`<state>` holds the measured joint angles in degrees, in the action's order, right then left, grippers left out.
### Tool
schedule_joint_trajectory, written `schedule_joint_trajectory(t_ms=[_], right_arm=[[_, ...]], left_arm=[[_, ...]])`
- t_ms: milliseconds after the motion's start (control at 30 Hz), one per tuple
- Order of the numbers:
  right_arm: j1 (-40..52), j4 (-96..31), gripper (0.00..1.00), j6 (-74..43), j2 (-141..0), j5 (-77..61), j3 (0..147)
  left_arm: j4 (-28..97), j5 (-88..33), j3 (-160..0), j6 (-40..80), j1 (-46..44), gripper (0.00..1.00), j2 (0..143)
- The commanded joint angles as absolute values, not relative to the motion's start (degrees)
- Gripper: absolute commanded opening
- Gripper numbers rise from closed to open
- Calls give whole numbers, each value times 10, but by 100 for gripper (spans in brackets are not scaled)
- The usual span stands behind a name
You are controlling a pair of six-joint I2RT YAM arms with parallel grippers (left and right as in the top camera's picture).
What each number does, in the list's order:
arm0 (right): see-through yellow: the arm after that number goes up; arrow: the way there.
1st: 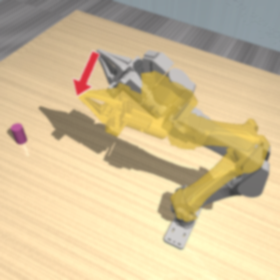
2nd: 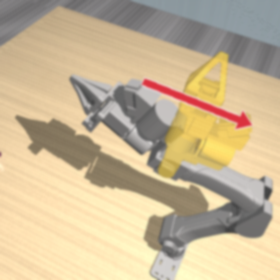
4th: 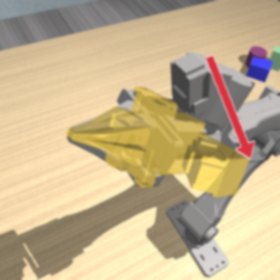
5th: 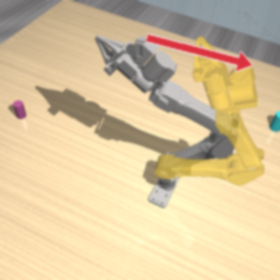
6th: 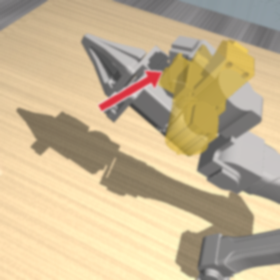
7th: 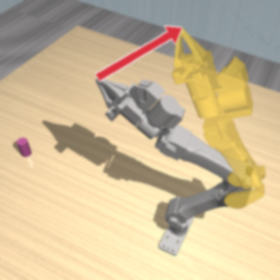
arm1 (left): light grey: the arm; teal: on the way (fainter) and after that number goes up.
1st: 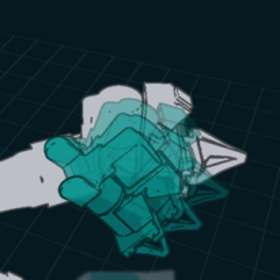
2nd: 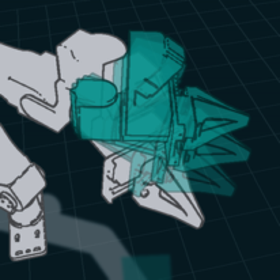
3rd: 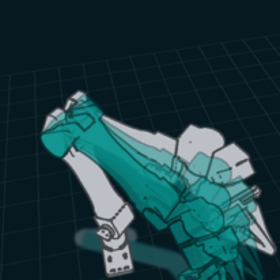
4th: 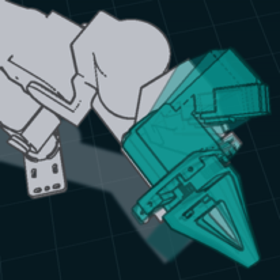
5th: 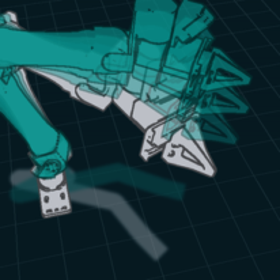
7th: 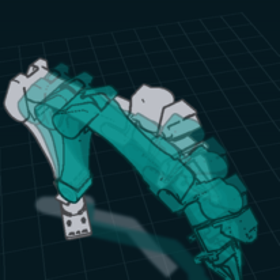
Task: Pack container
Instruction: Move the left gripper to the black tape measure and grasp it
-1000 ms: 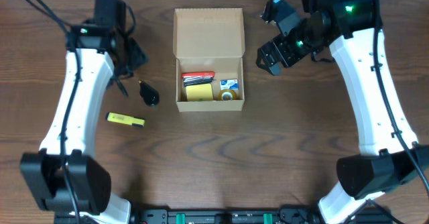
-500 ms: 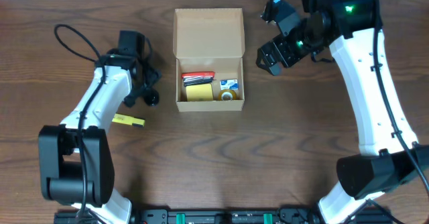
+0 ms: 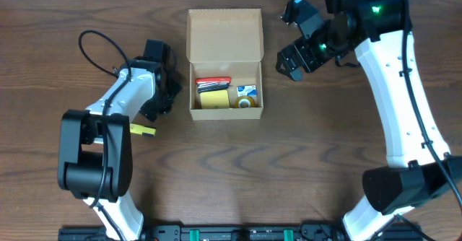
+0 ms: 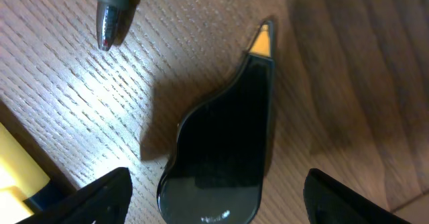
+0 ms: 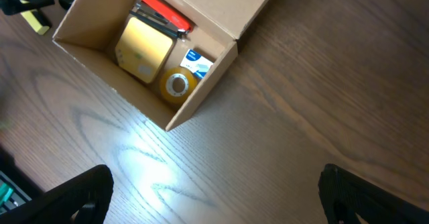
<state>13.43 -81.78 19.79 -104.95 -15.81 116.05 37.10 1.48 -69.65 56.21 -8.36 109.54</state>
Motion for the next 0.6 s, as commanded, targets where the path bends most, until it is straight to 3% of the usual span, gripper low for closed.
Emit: schedule_joint_trajectory(t_ms=[0,267,567], right_arm=[[140,-818,99,202,-1050,-159,1161],[140,-818,99,202,-1050,-159,1161],[140,-818,99,202,-1050,-159,1161]], left_arm=[[372,19,-693,588,-83,81,1110],[372,9,-693,600,-83,73,1124],[377,5,-693,600,-83,45,1124]])
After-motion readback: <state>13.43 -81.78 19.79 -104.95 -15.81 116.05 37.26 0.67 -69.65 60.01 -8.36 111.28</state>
